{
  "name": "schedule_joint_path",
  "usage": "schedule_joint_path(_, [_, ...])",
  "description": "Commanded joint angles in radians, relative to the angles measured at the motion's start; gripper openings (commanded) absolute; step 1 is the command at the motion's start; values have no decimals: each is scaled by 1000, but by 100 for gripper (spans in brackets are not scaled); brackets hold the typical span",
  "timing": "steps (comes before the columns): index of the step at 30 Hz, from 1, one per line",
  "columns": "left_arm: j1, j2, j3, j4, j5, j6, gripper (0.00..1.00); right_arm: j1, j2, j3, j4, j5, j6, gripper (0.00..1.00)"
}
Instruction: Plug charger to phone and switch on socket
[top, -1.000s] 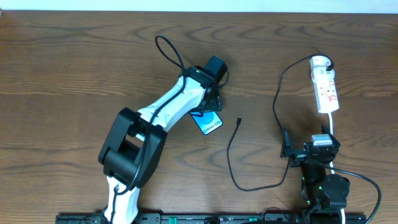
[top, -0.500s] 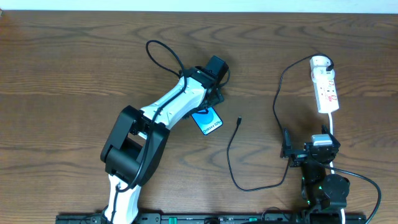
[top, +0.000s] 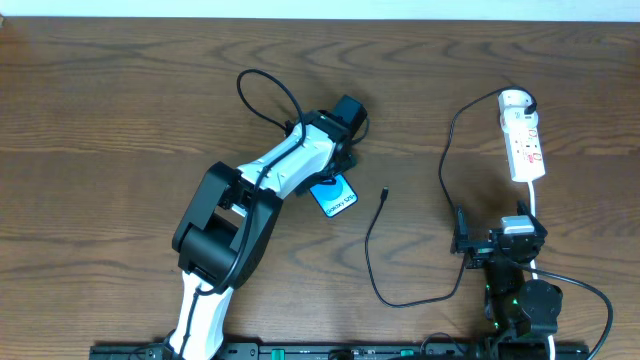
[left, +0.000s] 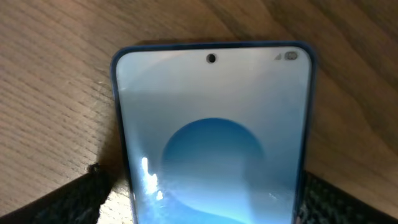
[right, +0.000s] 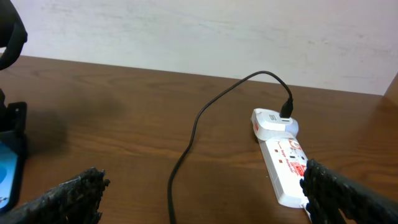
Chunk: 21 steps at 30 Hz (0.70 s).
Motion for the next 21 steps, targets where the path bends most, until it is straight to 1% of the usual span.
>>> schedule_joint_path(1, [-1, 72, -14, 4, 69, -14, 83, 10, -2, 0, -4, 4, -10, 99])
schedule_joint_path(15, [2, 47, -9, -34, 69, -5, 80, 10, -2, 0, -5, 4, -10, 99])
schedule_joint_path(21, [2, -4, 0, -76, 81, 44, 80, 10, -2, 0, -4, 4, -10, 99])
